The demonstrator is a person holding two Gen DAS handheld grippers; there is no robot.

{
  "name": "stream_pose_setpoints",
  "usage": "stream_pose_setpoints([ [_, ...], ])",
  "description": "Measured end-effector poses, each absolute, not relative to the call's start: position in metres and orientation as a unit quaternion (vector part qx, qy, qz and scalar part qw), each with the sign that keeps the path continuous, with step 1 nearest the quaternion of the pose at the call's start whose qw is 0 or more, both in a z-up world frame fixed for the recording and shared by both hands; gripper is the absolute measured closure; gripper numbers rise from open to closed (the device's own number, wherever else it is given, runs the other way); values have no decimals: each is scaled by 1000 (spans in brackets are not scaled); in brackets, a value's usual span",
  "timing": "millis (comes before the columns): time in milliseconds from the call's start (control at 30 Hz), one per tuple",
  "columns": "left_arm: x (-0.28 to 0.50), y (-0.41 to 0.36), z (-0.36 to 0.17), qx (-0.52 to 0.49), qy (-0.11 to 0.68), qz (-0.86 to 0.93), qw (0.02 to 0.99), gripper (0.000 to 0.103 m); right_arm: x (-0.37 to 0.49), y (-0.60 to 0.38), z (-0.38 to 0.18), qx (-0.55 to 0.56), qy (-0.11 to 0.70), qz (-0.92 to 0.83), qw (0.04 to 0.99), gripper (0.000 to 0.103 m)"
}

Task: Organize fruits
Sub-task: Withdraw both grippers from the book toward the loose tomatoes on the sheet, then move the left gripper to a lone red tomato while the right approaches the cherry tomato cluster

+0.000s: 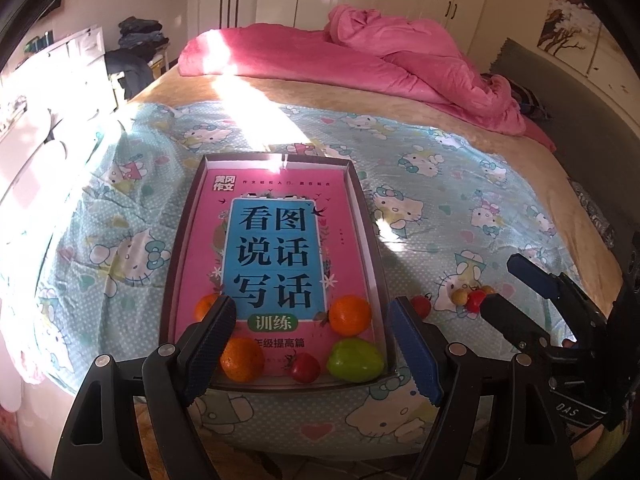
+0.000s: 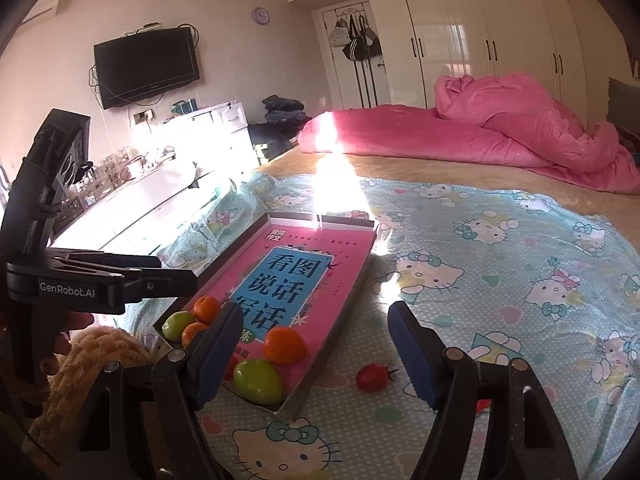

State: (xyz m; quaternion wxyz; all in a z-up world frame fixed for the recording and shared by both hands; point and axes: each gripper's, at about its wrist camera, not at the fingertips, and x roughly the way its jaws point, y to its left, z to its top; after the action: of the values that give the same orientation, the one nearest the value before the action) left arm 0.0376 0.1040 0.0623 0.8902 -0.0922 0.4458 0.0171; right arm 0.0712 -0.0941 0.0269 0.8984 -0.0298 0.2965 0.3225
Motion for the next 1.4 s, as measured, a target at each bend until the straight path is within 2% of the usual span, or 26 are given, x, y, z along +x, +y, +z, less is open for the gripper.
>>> stream_pose_setpoints([
  [1067, 60, 32, 43, -67, 466, -65, 880, 23, 104, -208, 12, 39, 350, 161, 922, 28],
  [1400, 66, 13, 32, -53, 475, -85, 874, 23, 117, -238, -11, 57, 408, 115, 904, 28],
])
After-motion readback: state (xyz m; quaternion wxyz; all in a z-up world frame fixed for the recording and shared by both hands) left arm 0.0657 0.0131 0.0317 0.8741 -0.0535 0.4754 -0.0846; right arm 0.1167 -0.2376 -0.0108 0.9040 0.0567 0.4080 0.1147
